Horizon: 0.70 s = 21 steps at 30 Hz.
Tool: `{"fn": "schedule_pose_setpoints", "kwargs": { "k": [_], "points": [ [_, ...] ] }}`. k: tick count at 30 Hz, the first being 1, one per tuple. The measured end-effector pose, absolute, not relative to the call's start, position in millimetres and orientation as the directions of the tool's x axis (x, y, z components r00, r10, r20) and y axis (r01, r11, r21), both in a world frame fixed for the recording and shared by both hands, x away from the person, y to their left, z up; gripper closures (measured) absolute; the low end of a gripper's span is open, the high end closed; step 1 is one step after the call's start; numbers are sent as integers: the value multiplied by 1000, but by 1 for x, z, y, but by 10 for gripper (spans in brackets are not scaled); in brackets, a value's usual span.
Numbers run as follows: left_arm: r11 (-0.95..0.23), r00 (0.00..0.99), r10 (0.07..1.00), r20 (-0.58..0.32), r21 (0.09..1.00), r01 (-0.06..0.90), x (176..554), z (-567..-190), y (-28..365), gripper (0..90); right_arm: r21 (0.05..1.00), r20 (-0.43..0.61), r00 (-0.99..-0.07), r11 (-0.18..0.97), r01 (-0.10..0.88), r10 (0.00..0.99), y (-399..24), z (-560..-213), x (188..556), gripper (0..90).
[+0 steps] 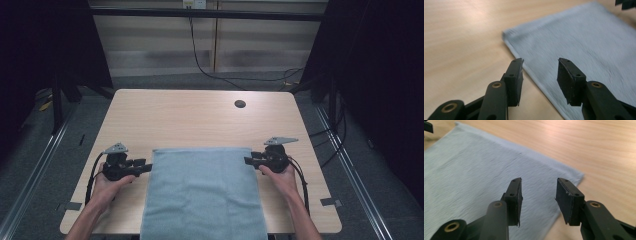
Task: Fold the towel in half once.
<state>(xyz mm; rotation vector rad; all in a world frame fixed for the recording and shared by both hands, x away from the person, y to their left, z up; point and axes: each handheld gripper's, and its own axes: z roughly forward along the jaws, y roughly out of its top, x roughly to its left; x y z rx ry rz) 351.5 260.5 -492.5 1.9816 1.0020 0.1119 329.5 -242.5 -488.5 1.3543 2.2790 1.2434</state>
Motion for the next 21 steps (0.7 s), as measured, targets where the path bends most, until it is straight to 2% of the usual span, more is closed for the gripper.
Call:
{"fn": "schedule_pose_setpoints", "kwargs": {
  "k": [5, 10, 11, 13, 21],
  "points": [
    [-248, 625, 722, -297, 733, 634, 372, -498, 263, 533, 733, 215, -538, 229, 640, 815, -245, -494, 350, 550],
    [-253, 609, 738, -289, 719, 648, 379, -507, 265, 501, 724, 205, -532, 239, 647, 821, -243, -497, 361, 544],
    [-232, 607, 732, -309, 724, 649, 381, -508, 268, 498, 725, 201, -532, 240, 646, 823, -243, -497, 363, 530],
    [-214, 586, 755, -295, 733, 645, 382, -508, 269, 482, 720, 195, -525, 243, 651, 829, -241, -498, 366, 516],
    [-214, 608, 738, -293, 752, 623, 386, -512, 265, 477, 714, 164, -518, 261, 650, 839, -236, -506, 372, 531]
  ]
}}
